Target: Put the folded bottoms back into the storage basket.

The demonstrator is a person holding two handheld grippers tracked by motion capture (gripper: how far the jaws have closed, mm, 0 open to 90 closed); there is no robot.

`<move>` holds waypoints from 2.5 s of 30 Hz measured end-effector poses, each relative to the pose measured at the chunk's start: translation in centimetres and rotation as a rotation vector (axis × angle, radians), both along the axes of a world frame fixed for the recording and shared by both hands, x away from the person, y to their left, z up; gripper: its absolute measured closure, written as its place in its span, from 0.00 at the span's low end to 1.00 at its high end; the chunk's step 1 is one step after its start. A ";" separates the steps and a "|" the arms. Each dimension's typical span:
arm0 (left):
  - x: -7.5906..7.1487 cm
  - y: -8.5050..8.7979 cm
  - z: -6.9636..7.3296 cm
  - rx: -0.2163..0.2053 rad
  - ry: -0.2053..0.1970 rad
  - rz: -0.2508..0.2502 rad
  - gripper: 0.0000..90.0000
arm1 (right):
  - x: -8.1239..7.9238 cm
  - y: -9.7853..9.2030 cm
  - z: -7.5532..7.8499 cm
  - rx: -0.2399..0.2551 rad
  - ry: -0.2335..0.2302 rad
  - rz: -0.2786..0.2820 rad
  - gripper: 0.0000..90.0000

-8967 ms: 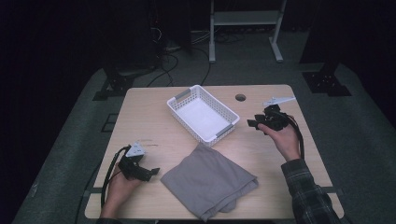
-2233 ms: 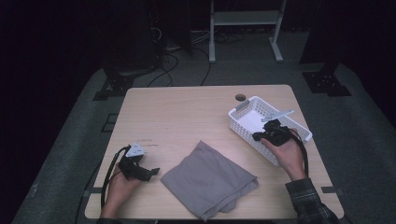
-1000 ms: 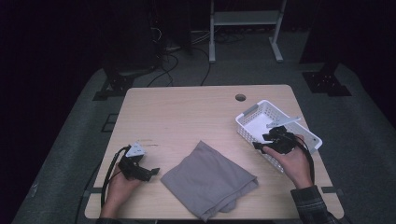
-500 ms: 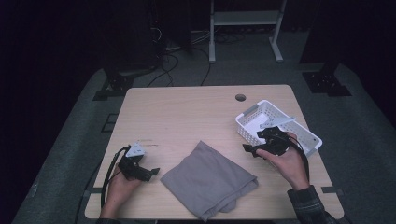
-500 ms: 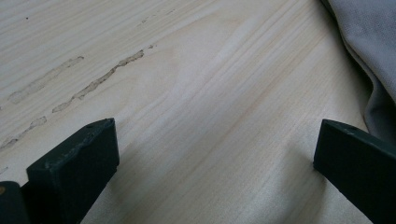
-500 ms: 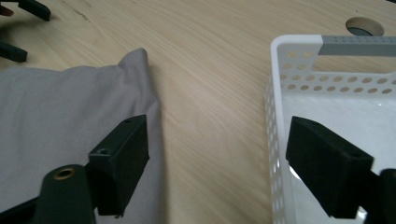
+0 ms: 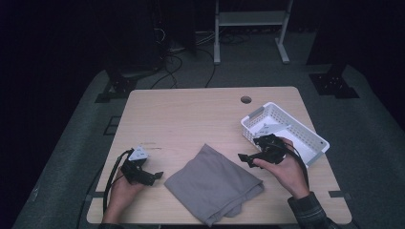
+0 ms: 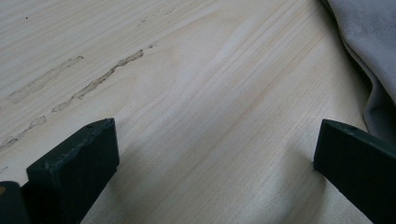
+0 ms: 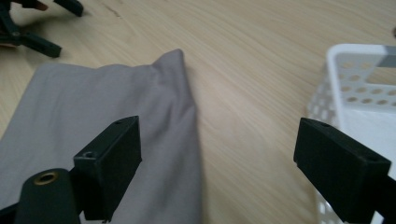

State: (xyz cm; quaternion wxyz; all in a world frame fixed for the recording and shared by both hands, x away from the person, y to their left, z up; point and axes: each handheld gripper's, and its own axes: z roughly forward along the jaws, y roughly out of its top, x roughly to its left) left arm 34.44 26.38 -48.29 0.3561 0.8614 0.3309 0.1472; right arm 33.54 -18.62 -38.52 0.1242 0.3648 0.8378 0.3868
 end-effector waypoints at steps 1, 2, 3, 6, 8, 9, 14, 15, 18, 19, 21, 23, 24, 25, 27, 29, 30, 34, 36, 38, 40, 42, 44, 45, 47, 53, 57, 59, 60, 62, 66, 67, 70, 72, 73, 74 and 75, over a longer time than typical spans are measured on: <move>0.0 0.0 0.0 0.000 0.000 0.000 0.00 | -0.1 0.3 -0.1 0.000 0.003 0.007 0.16; 0.0 0.0 0.0 0.000 0.000 0.000 0.00 | -0.2 0.6 -0.2 0.002 -0.002 0.022 0.16; 0.0 0.0 0.0 0.000 0.000 -0.001 0.00 | -0.3 0.9 -0.2 0.003 0.004 0.028 0.16; 0.0 0.0 0.0 0.000 0.000 0.000 0.00 | -0.6 2.0 -0.5 -0.005 -0.002 0.057 0.16; 0.0 0.0 0.0 0.000 0.000 0.000 0.00 | -0.8 2.5 -0.7 -0.008 -0.005 0.064 0.16; 0.0 0.0 0.0 0.000 0.000 -0.001 0.00 | -0.9 2.7 -0.8 -0.007 -0.003 0.073 0.16; 0.0 0.0 0.0 0.000 0.000 -0.001 0.00 | -1.3 3.6 -1.2 -0.004 0.009 0.100 0.15; 0.0 0.0 0.0 0.000 0.000 -0.001 0.00 | -1.5 4.0 -1.3 -0.006 0.012 0.105 0.14; 0.0 0.0 0.0 0.000 0.000 -0.001 0.00 | -1.6 4.4 -1.6 -0.004 0.019 0.122 0.14; 0.0 0.0 0.0 -0.001 0.000 0.000 0.00 | -1.6 4.5 -1.8 -0.010 0.021 0.129 0.14; 0.0 0.0 0.0 0.000 0.000 -0.001 0.00 | -1.8 5.1 -2.2 -0.019 0.031 0.147 0.12; 0.0 0.0 0.0 -0.002 0.000 0.001 0.00 | -2.0 5.4 -2.5 -0.024 0.040 0.151 0.11; 0.0 0.0 0.0 -0.002 0.000 0.001 0.00 | -2.0 5.5 -2.6 -0.023 0.038 0.157 0.10; 0.0 0.0 0.0 -0.002 0.000 0.001 0.00 | -2.0 5.5 -2.6 -0.023 0.038 0.157 0.10; 0.0 0.0 0.0 -0.004 -0.001 0.002 0.00 | -2.2 6.0 -3.0 -0.025 0.049 0.167 0.09; 0.0 0.0 0.0 -0.002 -0.003 0.000 0.00 | -2.4 6.4 -3.4 -0.034 0.059 0.168 0.08; 0.0 0.0 0.0 -0.002 -0.002 0.001 0.00 | -2.4 6.5 -3.7 -0.034 0.065 0.175 0.07; 0.0 0.0 0.0 -0.002 -0.002 0.000 0.00 | -2.5 7.1 -4.5 -0.045 0.085 0.188 0.06; 0.0 0.0 0.0 -0.004 -0.001 0.002 0.00 | -2.5 7.7 -5.1 -0.061 0.097 0.198 0.05; 0.0 0.0 0.0 -0.002 -0.002 0.001 0.00 | -2.6 8.0 -5.4 -0.067 0.094 0.194 0.05; 0.0 0.0 0.0 -0.002 -0.002 0.000 0.00 | -2.7 8.3 -5.8 -0.070 0.102 0.200 0.04; 0.0 0.0 0.0 -0.002 -0.002 0.000 0.00 | -2.7 8.4 -5.9 -0.077 0.103 0.200 0.03; 0.0 0.0 0.0 -0.003 -0.001 0.001 0.00 | -2.7 8.7 -6.3 -0.086 0.104 0.206 0.03; 0.0 0.0 0.0 -0.003 -0.002 0.001 0.00 | -2.8 9.0 -6.6 -0.093 0.107 0.202 0.03; 0.0 0.0 0.0 -0.003 -0.002 0.000 0.00 | -2.8 9.3 -6.9 -0.111 0.099 0.211 0.03; 0.0 0.0 0.0 -0.003 -0.002 0.000 0.00 | -3.2 10.4 -7.9 -0.158 0.095 0.208 0.00; 0.0 0.0 0.0 -0.003 -0.002 0.000 0.00 | -3.2 10.6 -8.3 -0.182 0.103 0.210 0.00; 0.0 0.0 0.0 -0.002 -0.002 0.001 0.00 | -3.2 10.6 -8.5 -0.185 0.114 0.201 0.00; 0.0 0.0 0.0 -0.003 -0.002 0.000 0.00 | -3.2 10.6 -8.5 -0.185 0.114 0.201 0.00; 0.0 0.0 0.0 -0.002 -0.002 0.000 0.00 | -3.2 10.6 -8.6 -0.189 0.116 0.193 0.00; 0.0 0.0 0.0 -0.002 -0.002 0.001 0.00 | -3.3 10.8 -8.5 -0.203 0.121 0.180 0.01; 0.0 0.0 0.0 -0.002 -0.002 0.001 0.00 | -3.3 10.8 -8.4 -0.206 0.124 0.178 0.02; 0.0 0.0 0.0 -0.002 -0.002 0.002 0.00 | -3.5 10.7 -8.2 -0.205 0.119 0.190 0.13; 0.0 0.0 0.0 -0.003 -0.003 0.002 0.00 | -3.7 10.6 -8.0 -0.188 0.115 0.201 0.22; 0.0 0.0 0.0 -0.001 -0.002 0.002 0.00 | -3.7 10.5 -8.0 -0.180 0.104 0.209 0.27; 0.0 0.0 0.0 -0.001 -0.002 0.002 0.00 | -3.7 10.5 -8.0 -0.180 0.104 0.209 0.27; 0.0 0.0 0.0 -0.001 -0.002 0.002 0.00 | -3.7 10.4 -8.0 -0.172 0.101 0.210 0.31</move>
